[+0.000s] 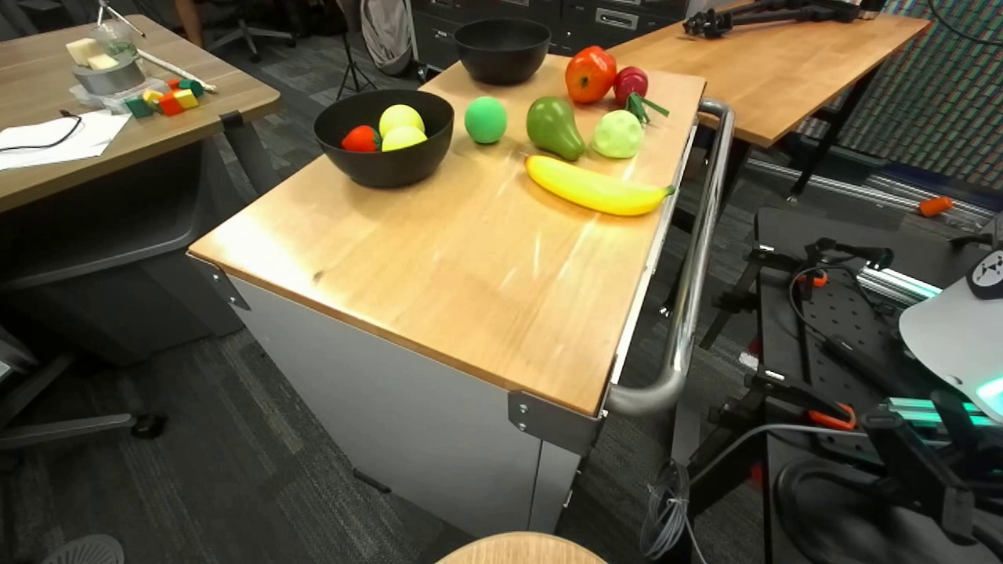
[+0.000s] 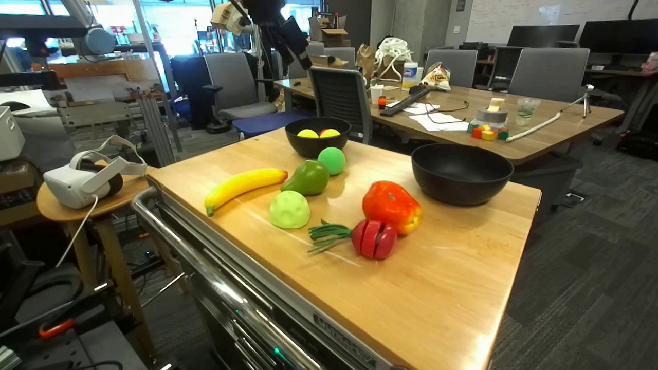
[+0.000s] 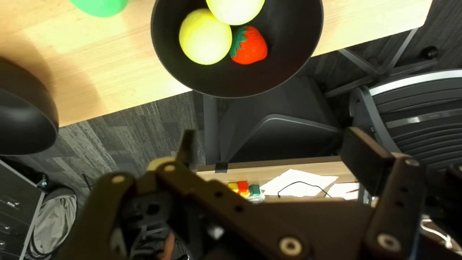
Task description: Put the fruits in both bowls
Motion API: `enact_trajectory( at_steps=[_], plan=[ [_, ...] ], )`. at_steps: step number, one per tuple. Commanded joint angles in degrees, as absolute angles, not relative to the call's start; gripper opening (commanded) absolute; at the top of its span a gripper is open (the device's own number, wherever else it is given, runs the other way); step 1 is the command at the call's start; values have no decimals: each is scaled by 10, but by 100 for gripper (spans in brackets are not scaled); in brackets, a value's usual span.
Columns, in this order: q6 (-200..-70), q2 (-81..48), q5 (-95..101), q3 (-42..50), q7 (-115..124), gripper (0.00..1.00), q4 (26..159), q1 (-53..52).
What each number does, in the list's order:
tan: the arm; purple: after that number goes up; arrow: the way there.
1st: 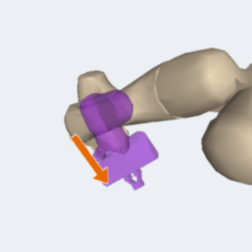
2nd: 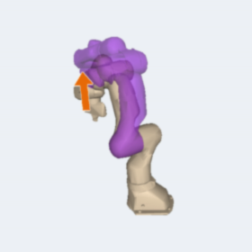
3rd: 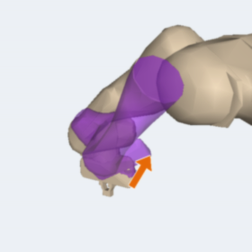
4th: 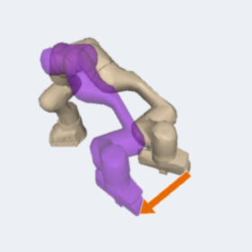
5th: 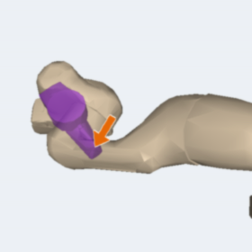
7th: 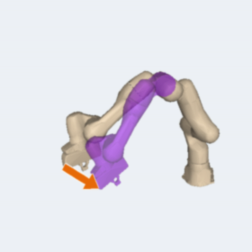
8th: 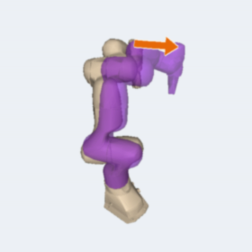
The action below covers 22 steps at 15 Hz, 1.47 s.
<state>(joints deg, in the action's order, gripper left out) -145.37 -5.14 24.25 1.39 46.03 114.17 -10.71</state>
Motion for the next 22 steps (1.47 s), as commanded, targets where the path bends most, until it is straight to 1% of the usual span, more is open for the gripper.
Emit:
enact_trajectory(
  at_steps=[1,3,7,8,10,14,17,22],
  plan=[
    [-1466,5,238,11,461,100,1210,-79],
    [-1465,48,211,10,446,100,1262,-62],
    [-1516,127,136,9,399,100,1353,-27],
    [-1484,74,161,-8,419,100,1299,-19],
    [-1484,91,156,-13,414,100,1315,-8],
    [-1483,76,158,-17,415,100,1310,-9],
    [-1461,93,141,-18,355,100,1316,-14],
    [-1333,125,70,0,215,100,1317,-2]
  ],
)
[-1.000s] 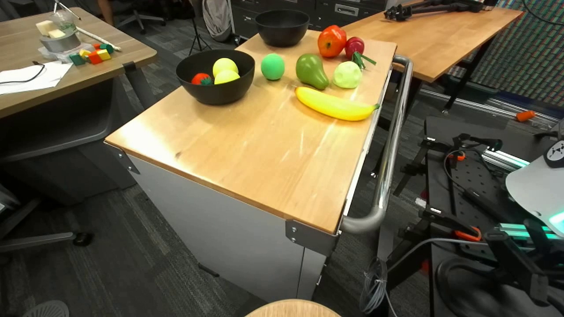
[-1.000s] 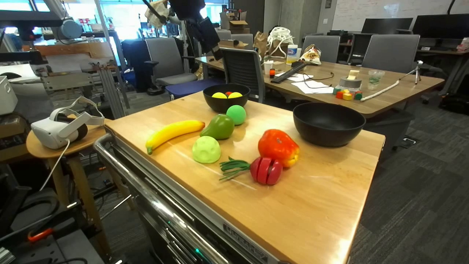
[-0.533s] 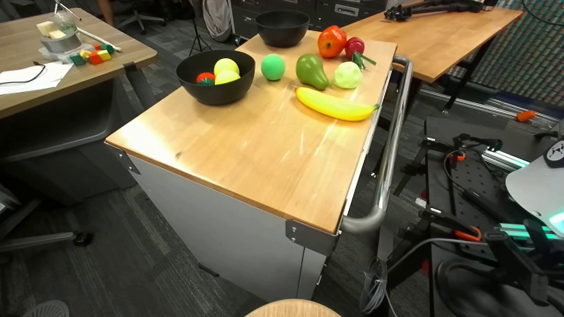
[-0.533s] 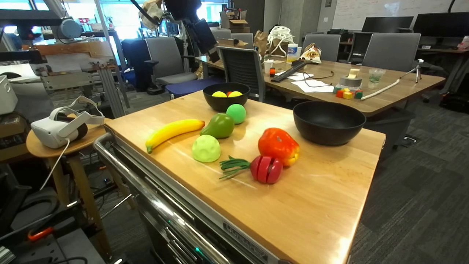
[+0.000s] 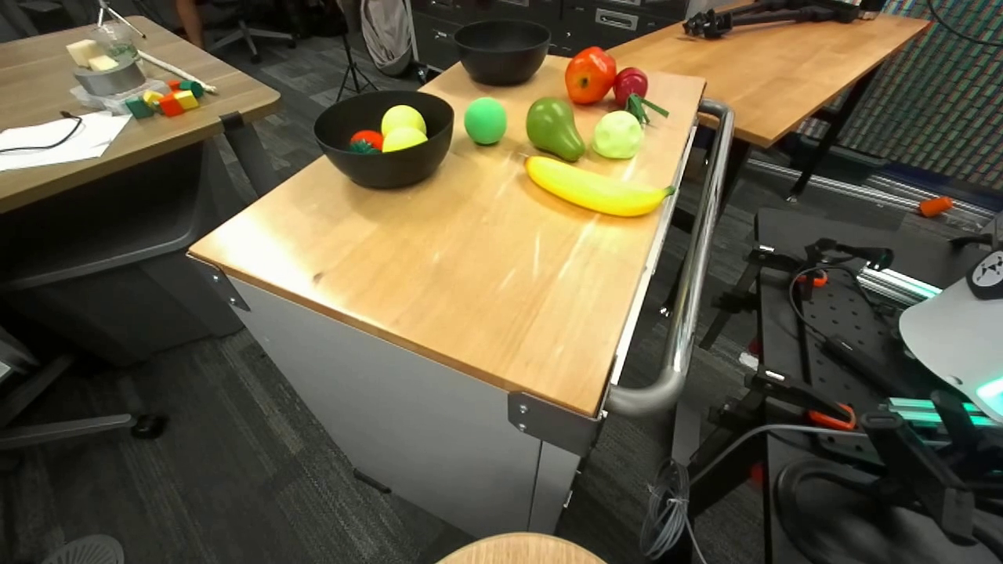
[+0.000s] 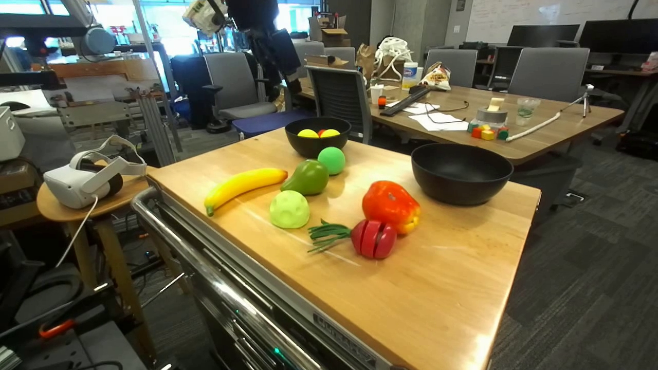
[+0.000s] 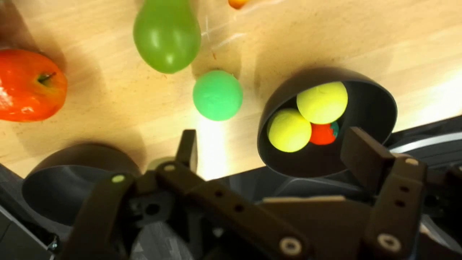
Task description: Put the fruits in both bowls
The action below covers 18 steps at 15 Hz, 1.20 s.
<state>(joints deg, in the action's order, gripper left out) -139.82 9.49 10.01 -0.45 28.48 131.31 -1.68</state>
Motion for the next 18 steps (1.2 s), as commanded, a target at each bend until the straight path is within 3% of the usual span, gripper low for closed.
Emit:
enact_trajectory(
  at_steps=[1,18],
  plan=[
    [-1306,122,76,2,208,100,1313,6],
    [-1288,-9,-43,41,111,100,1307,43]
  ],
)
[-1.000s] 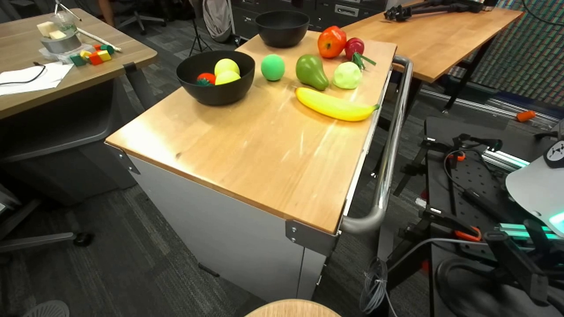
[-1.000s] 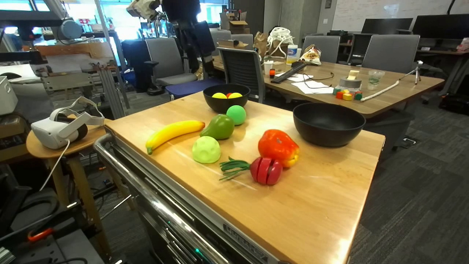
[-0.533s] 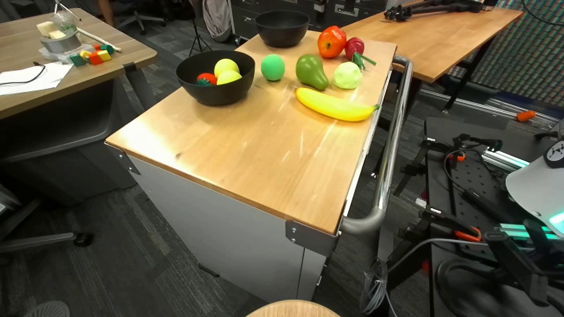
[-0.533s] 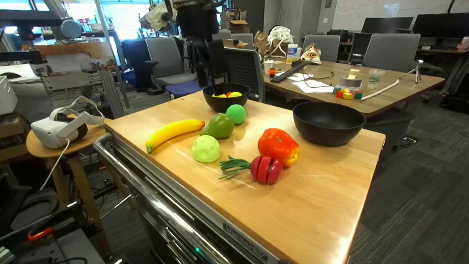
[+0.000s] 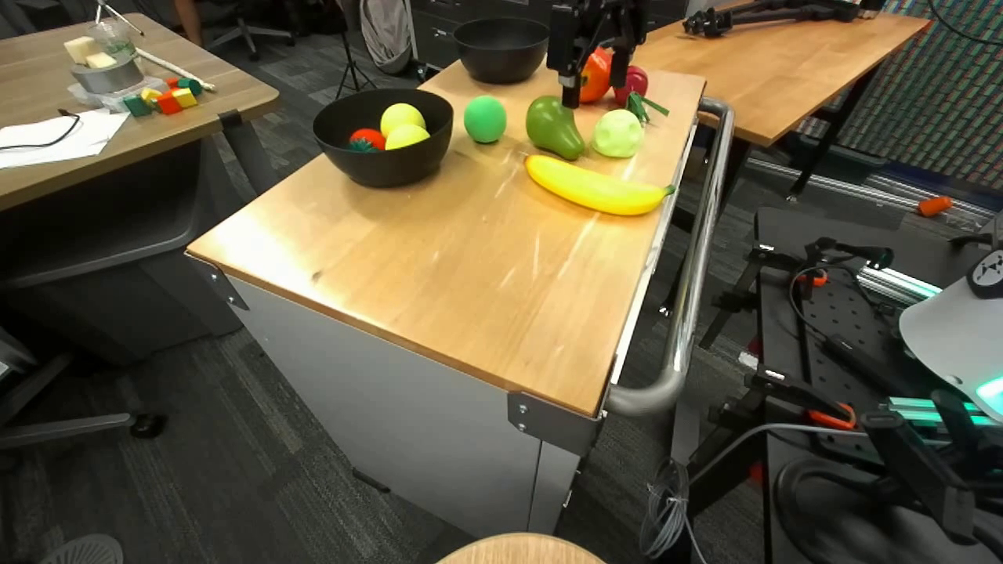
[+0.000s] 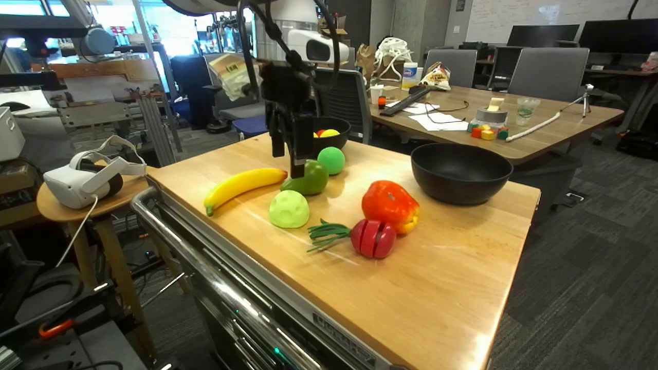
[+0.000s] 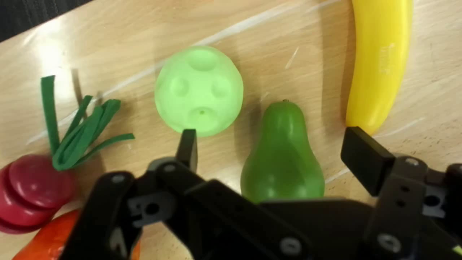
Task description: Put the fruits in both bowls
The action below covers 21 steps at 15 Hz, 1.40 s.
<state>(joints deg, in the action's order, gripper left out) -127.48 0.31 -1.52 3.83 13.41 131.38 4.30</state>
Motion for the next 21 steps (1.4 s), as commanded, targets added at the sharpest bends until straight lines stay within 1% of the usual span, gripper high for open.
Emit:
enact_trajectory(
  at_steps=[1,6,12,13,15,18,21],
  plan=[
    [-1298,-12,-44,40,111,100,1307,43],
    [-1348,-35,-42,38,109,100,1301,41],
    [-1365,-71,-47,34,104,99,1286,39],
    [-1365,-77,-48,33,103,81,1281,38],
    [-1366,-90,-44,34,107,68,1272,38],
    [-1366,-108,-53,36,119,44,1252,40],
    [-1387,-101,-52,40,138,44,1232,36]
  ],
)
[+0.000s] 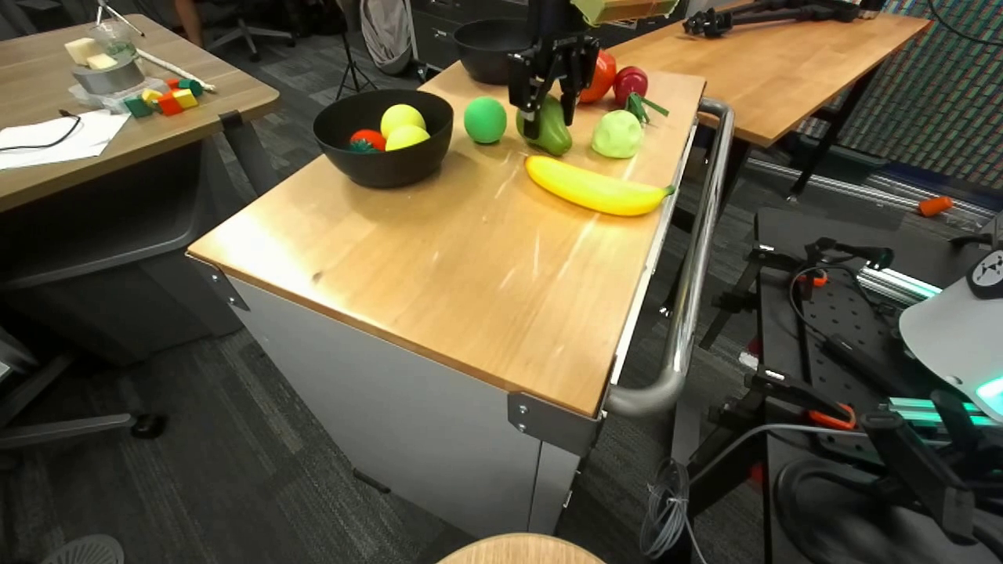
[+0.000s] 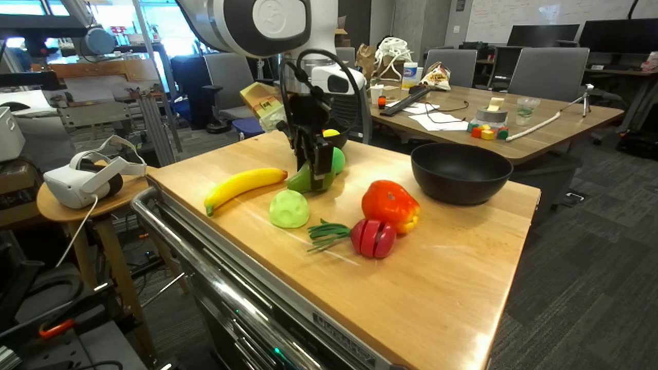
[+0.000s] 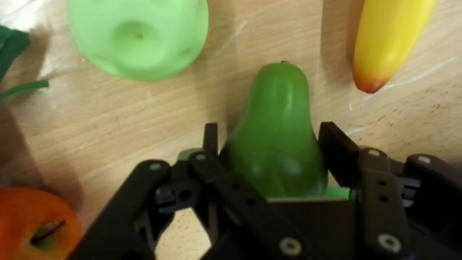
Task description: Put the fruits in both bowls
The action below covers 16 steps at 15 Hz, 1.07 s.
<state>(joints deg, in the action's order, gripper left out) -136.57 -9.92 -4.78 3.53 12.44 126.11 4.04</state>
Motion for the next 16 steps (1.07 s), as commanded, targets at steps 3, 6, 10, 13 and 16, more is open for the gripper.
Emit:
enact_trajectory(
  at_steps=[3,6,10,13,16],
  plan=[
    [-1409,-79,-22,49,147,44,1203,35],
    [-1437,-80,65,71,184,44,1158,35],
    [-1467,-131,133,102,240,44,1086,44],
    [-1492,-181,132,121,258,44,1042,46],
    [-1489,-235,126,143,266,44,996,45]
  ],
)
